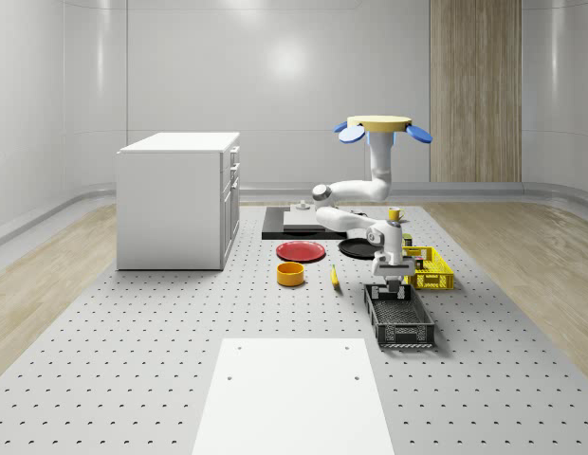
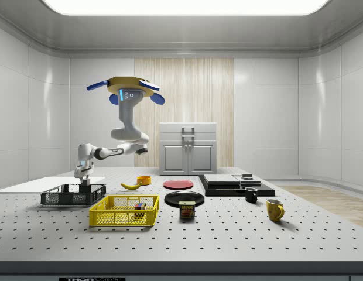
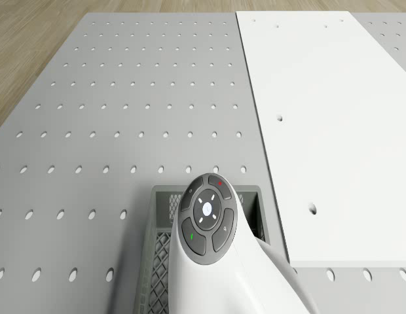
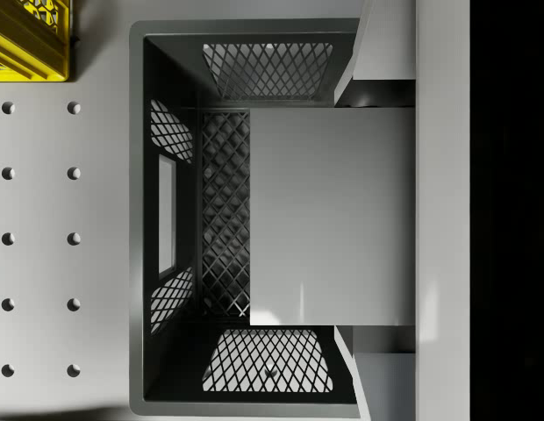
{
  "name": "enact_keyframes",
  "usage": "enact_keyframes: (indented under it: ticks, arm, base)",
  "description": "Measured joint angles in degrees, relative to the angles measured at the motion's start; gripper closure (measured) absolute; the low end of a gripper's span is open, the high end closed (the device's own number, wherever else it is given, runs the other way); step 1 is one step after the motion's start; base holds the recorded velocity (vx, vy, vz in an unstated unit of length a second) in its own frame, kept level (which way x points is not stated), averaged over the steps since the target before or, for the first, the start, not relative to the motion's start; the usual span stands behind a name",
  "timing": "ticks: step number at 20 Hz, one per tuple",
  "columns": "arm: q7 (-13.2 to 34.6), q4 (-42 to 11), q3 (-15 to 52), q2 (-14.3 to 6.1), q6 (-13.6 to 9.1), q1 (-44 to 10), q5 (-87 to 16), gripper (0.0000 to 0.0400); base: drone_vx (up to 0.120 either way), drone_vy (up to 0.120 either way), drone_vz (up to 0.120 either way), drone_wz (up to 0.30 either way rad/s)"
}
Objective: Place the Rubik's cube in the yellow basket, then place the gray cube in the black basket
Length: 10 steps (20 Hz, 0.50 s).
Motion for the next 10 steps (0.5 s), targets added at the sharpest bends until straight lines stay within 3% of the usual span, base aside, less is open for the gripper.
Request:
enact_keyframes:
  ticks: [10]
  arm:
    - [-0.4, 3.7, -5.5, 1.2, 3.0, -1.3, -5.2, 0.0150]
  base:
    - [0.000, 0.000, 0.000, 0.000]
